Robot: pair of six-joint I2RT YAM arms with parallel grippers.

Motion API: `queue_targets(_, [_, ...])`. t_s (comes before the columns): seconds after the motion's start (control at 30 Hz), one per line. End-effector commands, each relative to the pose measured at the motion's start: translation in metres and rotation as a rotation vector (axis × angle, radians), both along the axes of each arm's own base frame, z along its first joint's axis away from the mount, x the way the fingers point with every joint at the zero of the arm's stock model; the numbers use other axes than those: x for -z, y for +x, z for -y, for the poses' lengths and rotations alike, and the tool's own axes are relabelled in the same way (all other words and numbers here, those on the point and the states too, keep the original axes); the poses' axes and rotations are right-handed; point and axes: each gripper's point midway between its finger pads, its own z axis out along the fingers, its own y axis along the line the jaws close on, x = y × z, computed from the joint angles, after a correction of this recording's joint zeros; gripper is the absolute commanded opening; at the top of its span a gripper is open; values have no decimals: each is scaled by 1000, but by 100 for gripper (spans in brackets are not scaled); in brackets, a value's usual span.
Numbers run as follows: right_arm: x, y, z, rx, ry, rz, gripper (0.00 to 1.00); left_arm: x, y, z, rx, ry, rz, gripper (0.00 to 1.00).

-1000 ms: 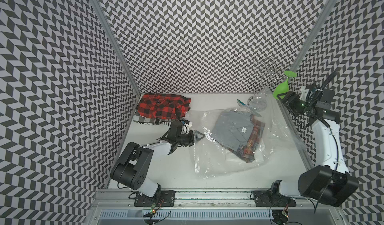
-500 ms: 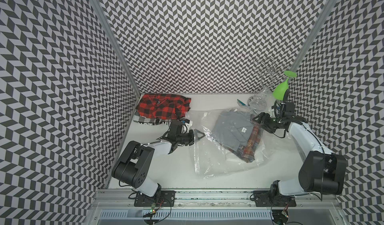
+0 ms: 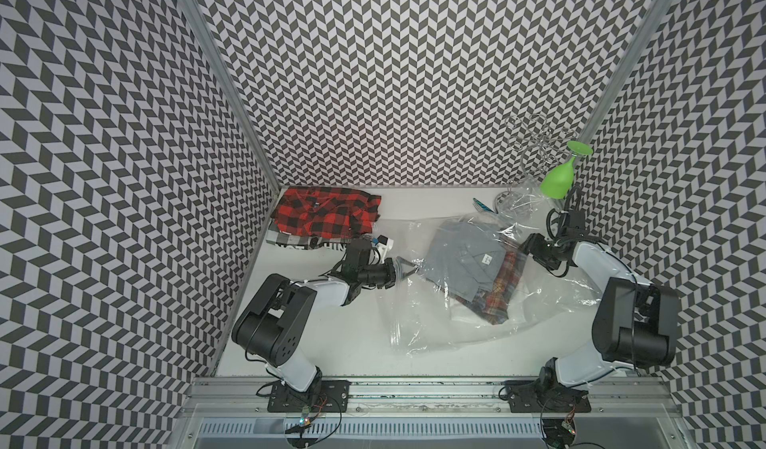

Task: Take the shirt out of the vacuum bag
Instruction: Take out the shirt from the vacuum bag.

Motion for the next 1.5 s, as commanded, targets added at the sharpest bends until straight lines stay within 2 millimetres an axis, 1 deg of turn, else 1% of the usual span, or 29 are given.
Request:
queue_targets(0.0, [16, -1, 2, 1, 5, 14, 62, -14, 3, 19, 39, -32, 51, 77])
queue_targets(0.13, [31, -7, -3, -10, 41, -8, 62, -10, 1, 31, 53, -34, 41, 80])
queue_targets(0.2, [35, -10, -4, -14, 47, -14, 61, -3, 1, 34, 55, -10, 24, 80])
queue_targets(0.3, [35, -10, -6, -23, 54, -7, 60, 9, 4, 33, 33, 24, -3, 80])
queue_targets(0.4, [39, -13, -6, -28, 56, -17, 60, 26, 10, 32, 19, 93, -33, 79])
queue_targets(0.53, [45, -17, -8, -34, 64, -23, 59, 31, 20, 35, 6, 113, -30, 78])
queue_targets(0.6, [46, -18, -9, -35, 73, -26, 59, 36, 22, 36, 7, 151, -37, 78])
queue_targets(0.7, [43, -16, -9, -40, 81, -15, 59, 45, 19, 28, -5, 211, -67, 77])
queue_targets(0.77, [40, -14, -9, -45, 78, -14, 60, 46, 17, 21, -27, 248, -72, 77])
queue_targets(0.83, [39, -13, -9, -51, 81, -13, 60, 41, 15, 15, -48, 258, -63, 78])
queue_targets(0.97, [40, -12, -11, -58, 92, -16, 61, 36, 16, 11, -68, 275, -48, 78])
queue_targets(1.03, [40, -11, -13, -67, 101, -11, 61, 31, 20, 15, -72, 233, -30, 79])
queue_targets(1.13, [40, -11, -15, -74, 110, -12, 61, 25, 36, 33, -33, 186, -5, 79])
queue_targets(1.2, [39, -11, -15, -78, 107, -13, 61, 27, 42, 45, 2, 157, -9, 79])
queue_targets(1.3, [36, -11, -16, -81, 115, -6, 61, 39, 48, 48, 19, 154, -23, 77])
queue_targets(1.37, [36, -12, -18, -87, 122, -4, 62, 41, 50, 50, 25, 158, -19, 74])
queue_targets(1.4, [37, -13, -18, -85, 125, -6, 62, 40, 52, 51, 24, 155, -12, 71])
queue_targets(1.47, [39, -14, -19, -87, 125, -11, 62, 33, 51, 54, 33, 120, 2, 57])
